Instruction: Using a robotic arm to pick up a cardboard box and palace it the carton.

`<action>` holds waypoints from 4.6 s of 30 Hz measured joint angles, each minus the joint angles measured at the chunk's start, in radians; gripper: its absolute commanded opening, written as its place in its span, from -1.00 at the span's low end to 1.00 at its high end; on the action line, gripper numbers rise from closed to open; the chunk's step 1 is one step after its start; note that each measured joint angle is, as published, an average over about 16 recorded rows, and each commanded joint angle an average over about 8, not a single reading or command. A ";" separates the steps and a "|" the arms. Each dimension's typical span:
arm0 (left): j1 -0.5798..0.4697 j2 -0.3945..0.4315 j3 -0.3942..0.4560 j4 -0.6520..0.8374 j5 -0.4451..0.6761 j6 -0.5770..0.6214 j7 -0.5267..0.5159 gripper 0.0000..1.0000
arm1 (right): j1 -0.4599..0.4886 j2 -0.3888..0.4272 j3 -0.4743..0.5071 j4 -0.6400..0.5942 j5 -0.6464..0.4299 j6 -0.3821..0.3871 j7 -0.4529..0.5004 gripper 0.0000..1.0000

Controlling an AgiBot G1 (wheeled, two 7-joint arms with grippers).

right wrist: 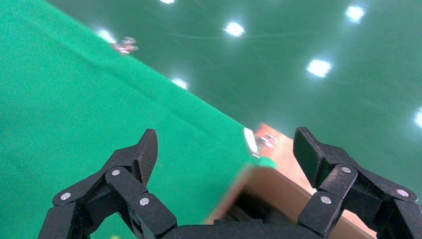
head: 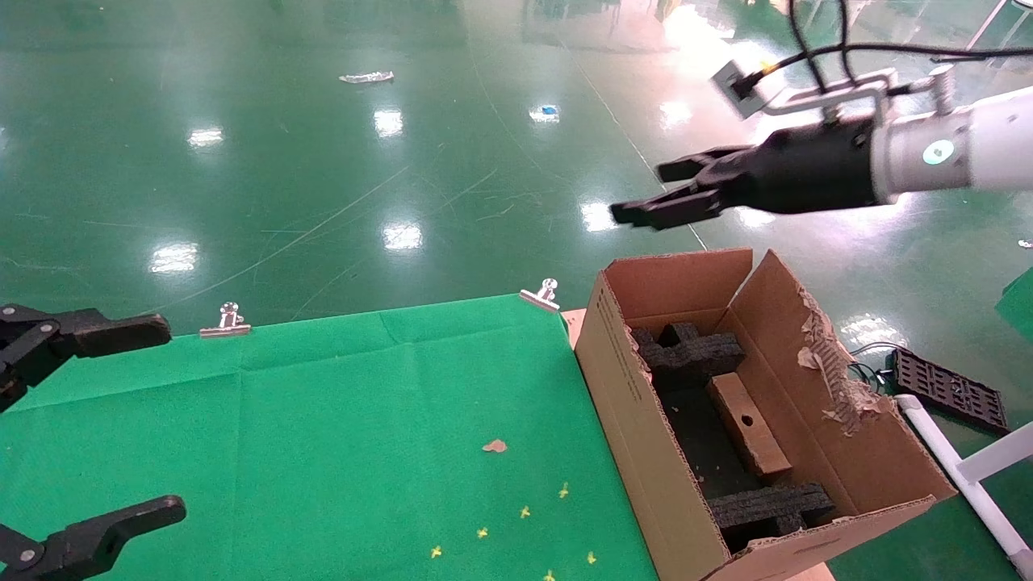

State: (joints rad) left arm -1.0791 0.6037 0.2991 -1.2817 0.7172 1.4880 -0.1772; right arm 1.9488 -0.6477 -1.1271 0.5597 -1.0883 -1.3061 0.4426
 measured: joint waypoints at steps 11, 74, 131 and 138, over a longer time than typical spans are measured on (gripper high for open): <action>0.000 0.000 0.001 0.000 0.000 0.000 0.000 1.00 | -0.219 0.009 0.212 0.182 0.090 -0.047 -0.064 1.00; 0.000 -0.001 0.002 0.000 -0.002 -0.001 0.001 1.00 | -0.877 0.037 0.849 0.725 0.359 -0.190 -0.255 1.00; 0.000 -0.001 0.002 0.000 -0.002 -0.001 0.001 1.00 | -0.869 0.037 0.843 0.720 0.356 -0.188 -0.253 1.00; 0.000 -0.001 0.002 0.000 -0.002 -0.001 0.001 1.00 | -0.869 0.037 0.843 0.720 0.356 -0.188 -0.253 1.00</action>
State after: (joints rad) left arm -1.0795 0.6026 0.3013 -1.2813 0.7156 1.4869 -0.1761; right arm 1.0794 -0.6112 -0.2845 1.2797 -0.7326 -1.4943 0.1891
